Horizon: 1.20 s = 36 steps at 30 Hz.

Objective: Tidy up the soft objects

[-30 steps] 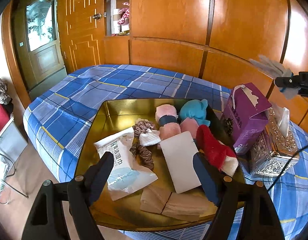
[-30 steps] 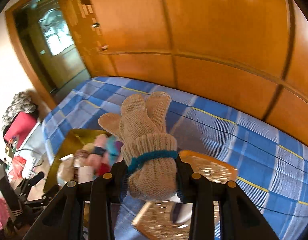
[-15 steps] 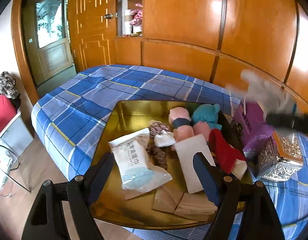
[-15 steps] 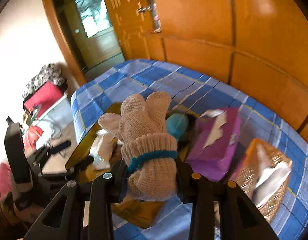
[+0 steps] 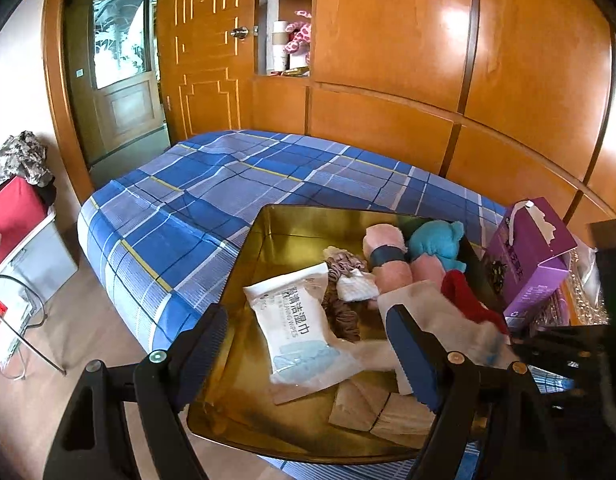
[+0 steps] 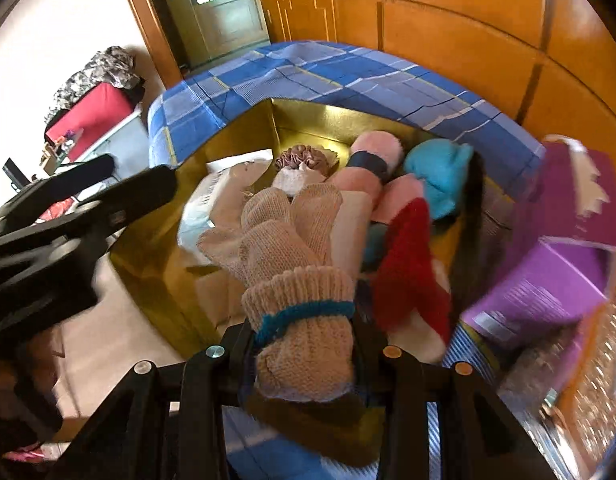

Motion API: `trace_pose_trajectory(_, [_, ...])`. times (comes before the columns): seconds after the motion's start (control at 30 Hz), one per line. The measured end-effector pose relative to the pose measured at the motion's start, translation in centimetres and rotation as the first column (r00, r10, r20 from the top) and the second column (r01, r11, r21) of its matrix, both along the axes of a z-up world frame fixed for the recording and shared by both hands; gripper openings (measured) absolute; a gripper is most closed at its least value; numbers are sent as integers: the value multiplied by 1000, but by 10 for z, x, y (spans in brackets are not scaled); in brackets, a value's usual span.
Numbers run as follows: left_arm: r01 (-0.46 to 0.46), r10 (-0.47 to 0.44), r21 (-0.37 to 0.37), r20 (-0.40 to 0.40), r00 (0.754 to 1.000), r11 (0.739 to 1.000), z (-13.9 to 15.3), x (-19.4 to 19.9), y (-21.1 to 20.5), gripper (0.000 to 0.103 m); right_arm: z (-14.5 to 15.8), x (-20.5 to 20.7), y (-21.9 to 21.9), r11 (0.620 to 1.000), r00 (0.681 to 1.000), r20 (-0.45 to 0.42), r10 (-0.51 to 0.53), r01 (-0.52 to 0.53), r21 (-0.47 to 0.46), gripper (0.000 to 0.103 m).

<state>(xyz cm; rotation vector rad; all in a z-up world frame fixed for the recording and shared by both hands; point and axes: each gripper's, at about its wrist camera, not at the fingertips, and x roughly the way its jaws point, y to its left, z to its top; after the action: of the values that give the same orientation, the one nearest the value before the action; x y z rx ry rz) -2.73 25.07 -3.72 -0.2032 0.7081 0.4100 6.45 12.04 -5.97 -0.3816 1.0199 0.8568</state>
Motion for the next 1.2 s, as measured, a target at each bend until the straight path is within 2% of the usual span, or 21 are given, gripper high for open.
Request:
trace_pose_trajectory(0.23, [-17, 17, -10, -2, 1000, 1000, -2, -1, 6, 83, -16, 22, 24, 998, 997, 44, -55, 57, -39, 38])
trace_pose_trajectory(0.4, [-22, 22, -12, 3, 1000, 1000, -2, -3, 6, 86, -17, 13, 24, 999, 996, 80, -43, 45, -26, 41])
trace_pose_trajectory(0.5, [-24, 24, -6, 7, 1000, 1000, -1, -4, 4, 90, -14, 6, 15, 999, 996, 83, -46, 46, 4, 46])
trace_pose_trajectory(0.63, [-24, 24, -2, 26, 999, 1000, 4, -6, 0, 96, -2, -6, 4, 997, 988, 136, -74, 71, 27, 61])
trace_pose_trajectory(0.7, [-20, 19, 5, 34, 999, 1000, 7, -7, -2, 96, 7, -13, -4, 995, 982, 166, -87, 78, 59, 64])
trace_pose_trajectory(0.77, [-18, 17, 11, 40, 999, 1000, 9, -7, -5, 99, 15, -19, -12, 992, 973, 198, -116, 102, 77, 68])
trace_pose_trajectory(0.87, [-15, 14, 17, 49, 999, 1000, 11, -9, -9, 101, 23, -25, -27, 980, 954, 235, -188, 168, 102, 68])
trace_pose_trajectory(1.07, [0, -2, 27, 89, 996, 1000, 19, -15, -23, 103, 37, -39, -63, 942, 893, 306, -331, 294, 160, 68])
trace_pose_trajectory(1.2, [17, -20, 37, 100, 995, 999, 22, -17, -36, 103, 42, -40, -87, 903, 847, 316, -427, 380, 201, 68])
